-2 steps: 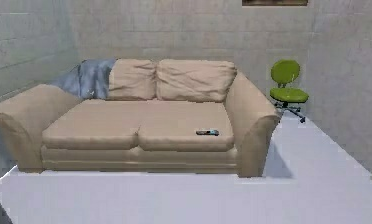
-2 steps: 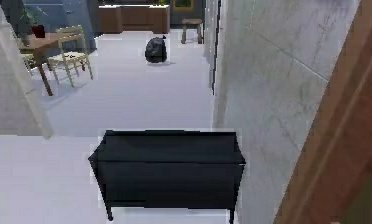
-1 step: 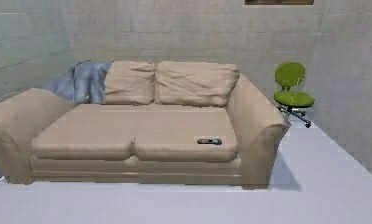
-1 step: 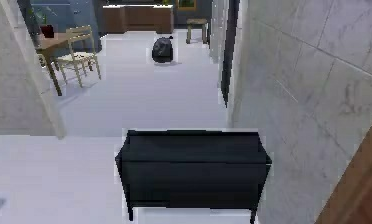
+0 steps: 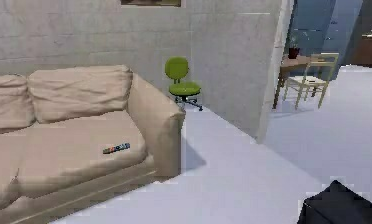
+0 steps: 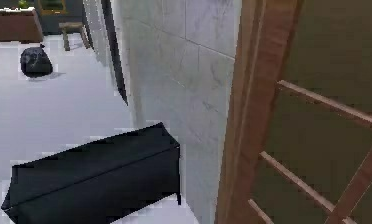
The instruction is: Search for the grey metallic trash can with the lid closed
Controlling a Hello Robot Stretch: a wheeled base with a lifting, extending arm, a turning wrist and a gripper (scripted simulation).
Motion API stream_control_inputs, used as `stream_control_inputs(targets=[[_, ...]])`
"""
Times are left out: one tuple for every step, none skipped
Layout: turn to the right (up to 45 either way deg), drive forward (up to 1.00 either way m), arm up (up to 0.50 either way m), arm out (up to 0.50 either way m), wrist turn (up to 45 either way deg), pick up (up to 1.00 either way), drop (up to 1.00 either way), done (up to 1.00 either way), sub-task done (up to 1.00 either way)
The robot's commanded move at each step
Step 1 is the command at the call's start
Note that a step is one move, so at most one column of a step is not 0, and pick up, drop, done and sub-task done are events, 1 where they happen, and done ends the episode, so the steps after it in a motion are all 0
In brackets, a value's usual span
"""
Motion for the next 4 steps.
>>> stream_control_inputs(targets=[[0.0,0.85,0.0,0.0,0.0,0.0,0.0,0.0,0.0],[45.0,0.0,0.0,0.0,0.0,0.0,0.0,0.0,0.0],[15.0,0.0,0.0,0.0,0.0,0.0,0.0,0.0,0.0],[0.0,1.0,0.0,0.0,0.0,0.0,0.0,0.0,0.0]])
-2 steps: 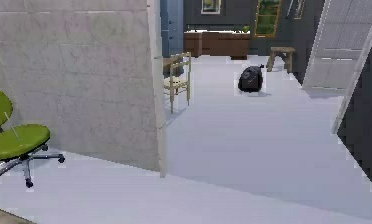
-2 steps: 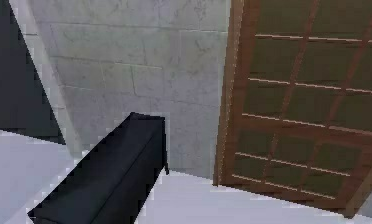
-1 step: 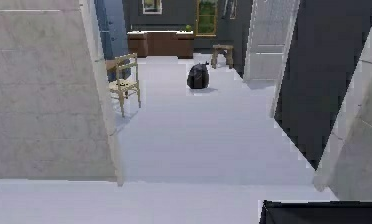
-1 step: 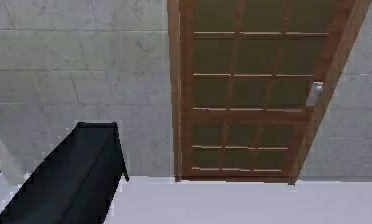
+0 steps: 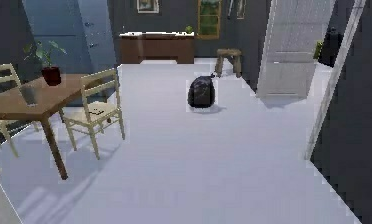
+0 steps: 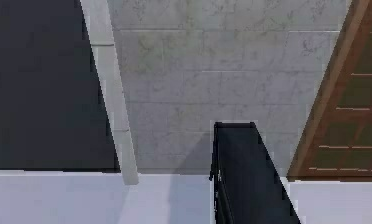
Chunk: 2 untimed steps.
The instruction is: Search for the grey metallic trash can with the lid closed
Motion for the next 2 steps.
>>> stream_control_inputs(targets=[[6.0,0.0,0.0,0.0,0.0,0.0,0.0,0.0,0.0],[0.0,0.2,0.0,0.0,0.0,0.0,0.0,0.0,0.0]])
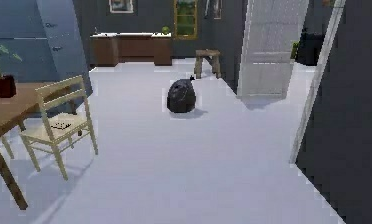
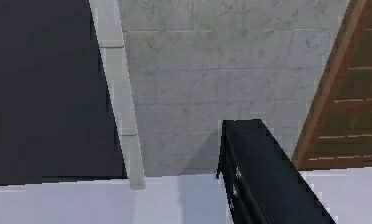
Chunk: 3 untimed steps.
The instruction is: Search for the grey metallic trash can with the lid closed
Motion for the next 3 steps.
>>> stream_control_inputs(targets=[[21.0,0.0,0.0,0.0,0.0,0.0,0.0,0.0,0.0],[0.0,1.0,0.0,0.0,0.0,0.0,0.0,0.0,0.0],[0.0,1.0,0.0,0.0,0.0,0.0,0.0,0.0,0.0]])
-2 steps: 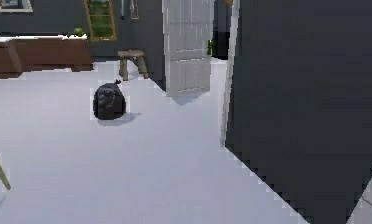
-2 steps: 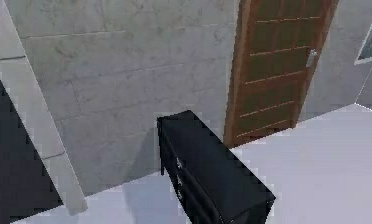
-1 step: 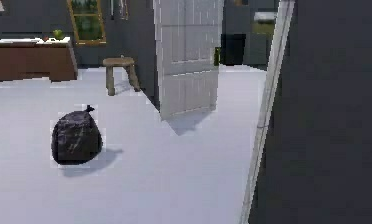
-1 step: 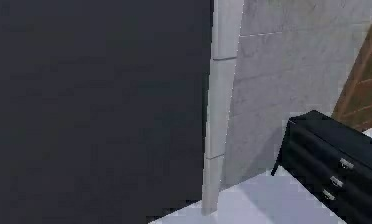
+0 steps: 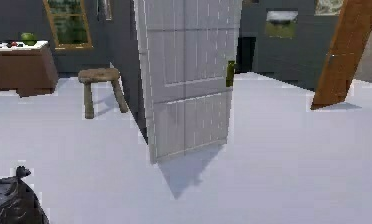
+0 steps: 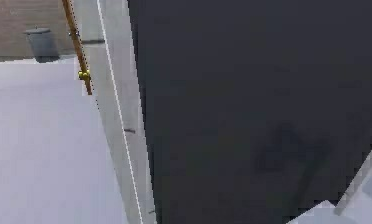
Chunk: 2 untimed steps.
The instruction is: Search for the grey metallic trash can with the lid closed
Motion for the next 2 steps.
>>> stream_control_inputs(targets=[[24.0,0.0,0.0,0.0,0.0,0.0,0.0,0.0,0.0],[0.0,0.05,0.0,0.0,0.0,0.0,0.0,0.0,0.0]])
